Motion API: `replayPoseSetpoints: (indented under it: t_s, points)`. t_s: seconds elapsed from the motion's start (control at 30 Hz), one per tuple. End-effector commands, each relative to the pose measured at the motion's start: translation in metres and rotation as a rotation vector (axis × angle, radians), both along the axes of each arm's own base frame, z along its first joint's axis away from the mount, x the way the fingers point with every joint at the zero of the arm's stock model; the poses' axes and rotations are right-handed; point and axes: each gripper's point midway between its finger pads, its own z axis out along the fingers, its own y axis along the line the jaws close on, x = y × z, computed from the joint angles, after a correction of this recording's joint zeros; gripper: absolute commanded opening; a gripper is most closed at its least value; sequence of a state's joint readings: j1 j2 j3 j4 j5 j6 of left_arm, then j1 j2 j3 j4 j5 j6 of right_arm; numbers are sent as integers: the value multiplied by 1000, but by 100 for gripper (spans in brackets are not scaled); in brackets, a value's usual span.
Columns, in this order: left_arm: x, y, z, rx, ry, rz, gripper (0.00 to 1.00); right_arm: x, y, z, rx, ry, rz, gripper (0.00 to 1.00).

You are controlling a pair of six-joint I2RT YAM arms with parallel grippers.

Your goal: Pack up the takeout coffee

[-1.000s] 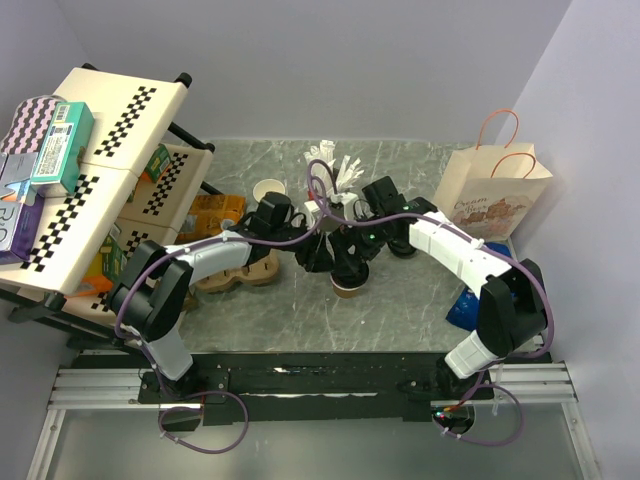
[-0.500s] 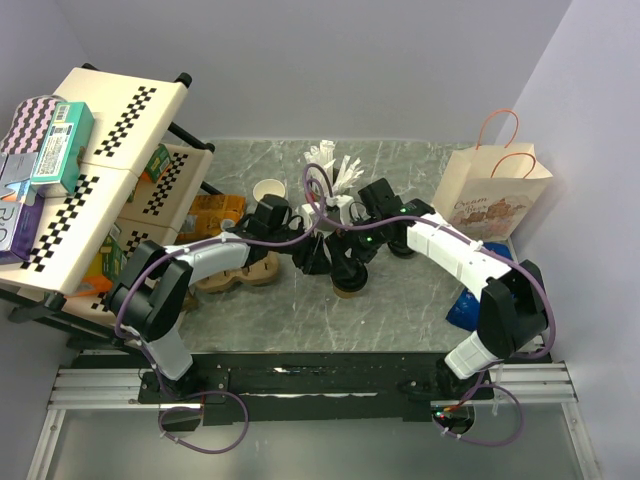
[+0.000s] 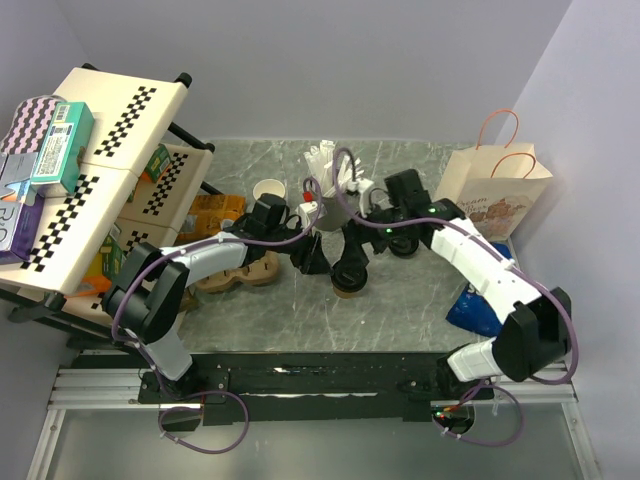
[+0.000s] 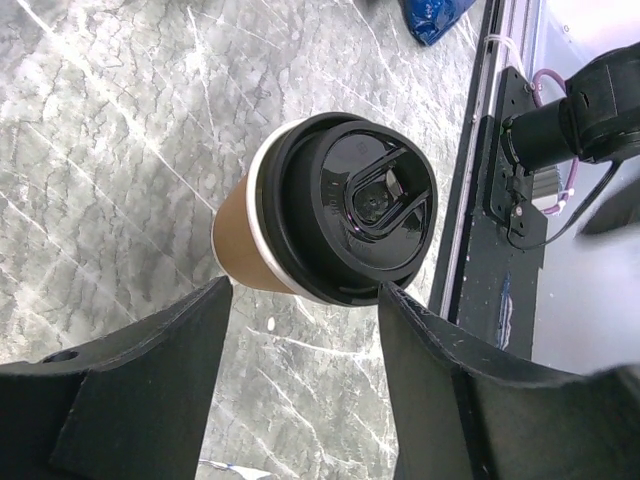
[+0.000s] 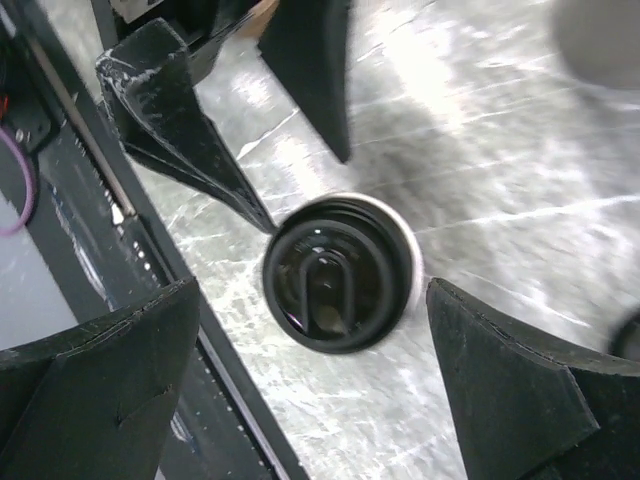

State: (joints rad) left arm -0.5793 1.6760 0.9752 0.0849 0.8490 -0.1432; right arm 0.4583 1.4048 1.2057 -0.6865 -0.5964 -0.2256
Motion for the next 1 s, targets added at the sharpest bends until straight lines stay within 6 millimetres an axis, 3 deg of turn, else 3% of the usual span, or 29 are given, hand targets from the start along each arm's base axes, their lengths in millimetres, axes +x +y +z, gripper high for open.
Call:
replayPoseSetpoints:
  t_s: [0.0,0.17,0.3,0.43,0.8,0.97]
  points:
    - [6,-5,31,-53,-61,-13,66,1,-18,-1,5,13,-36,100]
    - [3,-7,33,-75,-19,0,66,-11,-36,-12,-25,-71,35,99]
    - [1,-8,33,-91,4,5,67,-26,-42,-13,-37,-197,159,99]
    - [0,-8,36,-102,7,9,66,-30,-46,-20,-84,-301,232,98]
    - [0,-7,33,-95,35,20,66,-25,-32,-40,-156,-340,272,93]
    - [-2,-3,30,-96,52,25,66,-22,-26,-39,-149,-328,276,91]
